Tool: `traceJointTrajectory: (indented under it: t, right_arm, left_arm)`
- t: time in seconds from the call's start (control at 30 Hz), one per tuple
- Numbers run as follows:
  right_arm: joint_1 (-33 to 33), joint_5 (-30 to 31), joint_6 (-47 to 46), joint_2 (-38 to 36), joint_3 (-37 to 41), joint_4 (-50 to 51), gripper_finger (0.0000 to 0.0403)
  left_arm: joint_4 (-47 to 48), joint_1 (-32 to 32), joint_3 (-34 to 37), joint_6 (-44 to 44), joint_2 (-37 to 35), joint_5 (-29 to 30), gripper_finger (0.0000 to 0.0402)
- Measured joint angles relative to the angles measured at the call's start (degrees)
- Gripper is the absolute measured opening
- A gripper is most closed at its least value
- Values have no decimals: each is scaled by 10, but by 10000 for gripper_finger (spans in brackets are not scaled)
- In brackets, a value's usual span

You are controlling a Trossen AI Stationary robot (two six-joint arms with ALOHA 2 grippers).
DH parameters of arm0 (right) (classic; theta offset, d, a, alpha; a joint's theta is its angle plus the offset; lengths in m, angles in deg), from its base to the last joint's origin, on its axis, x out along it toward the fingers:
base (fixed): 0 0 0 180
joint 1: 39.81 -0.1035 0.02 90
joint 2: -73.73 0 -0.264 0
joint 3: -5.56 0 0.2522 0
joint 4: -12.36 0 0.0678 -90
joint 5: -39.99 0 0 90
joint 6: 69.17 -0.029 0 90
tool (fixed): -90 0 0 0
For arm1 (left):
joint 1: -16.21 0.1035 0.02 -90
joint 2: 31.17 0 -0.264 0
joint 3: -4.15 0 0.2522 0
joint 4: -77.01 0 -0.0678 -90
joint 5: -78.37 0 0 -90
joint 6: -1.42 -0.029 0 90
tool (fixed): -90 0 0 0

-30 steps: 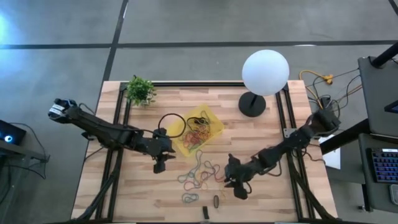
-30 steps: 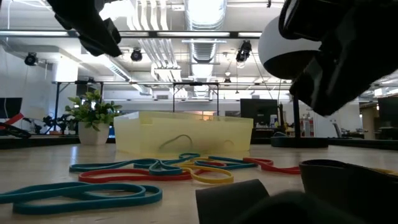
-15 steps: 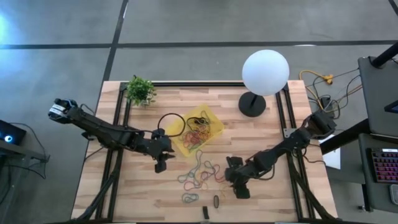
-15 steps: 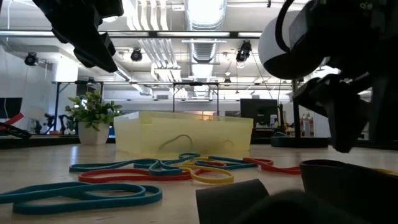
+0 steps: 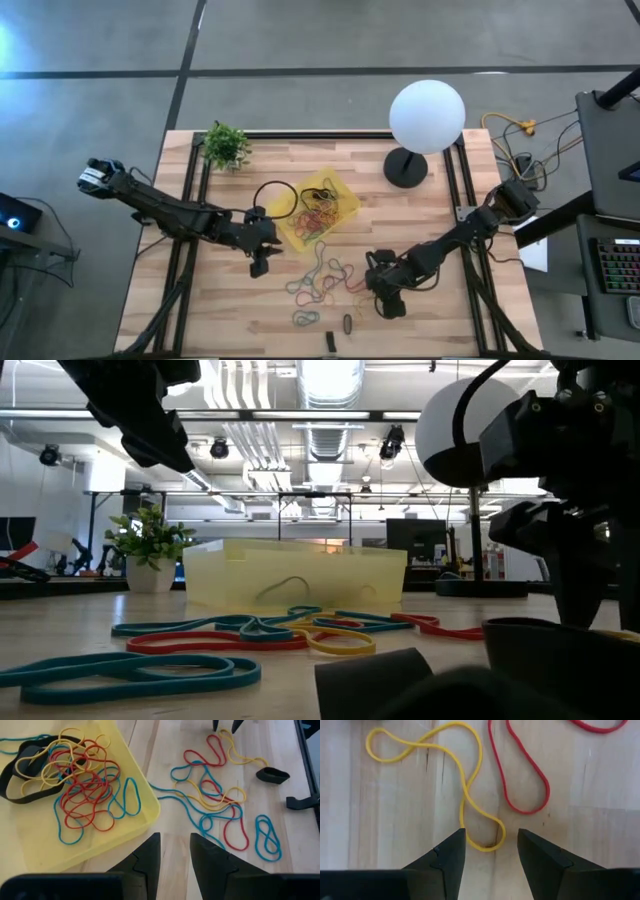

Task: Pick and place rubber bands into bin
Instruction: Put the yellow rubber band into the yellow bin

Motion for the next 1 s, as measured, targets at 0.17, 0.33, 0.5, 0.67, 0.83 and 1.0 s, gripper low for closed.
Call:
traceJointTrajectory:
  t: [0.17,0.33,0.5,0.67,0.83,1.0]
  right_arm:
    - [0,-9,-1,0,2,-2,166]
    - [-2,-50,0,6,0,-15,166]
    - [-13,-62,-1,37,-25,-21,158]
    - [-13,-61,-2,87,-78,10,146]
    - [-15,-44,1,132,-140,85,135]
    - [-16,-34,-7,150,-176,123,129]
  left_arm:
    - [-2,0,0,0,0,10,89]
    - [-3,0,0,0,0,10,89]
    - [-4,0,1,0,0,12,89]
    - [-9,0,1,0,0,12,89]
    - [-10,0,1,-1,0,12,89]
    - [-10,0,1,-5,0,11,89]
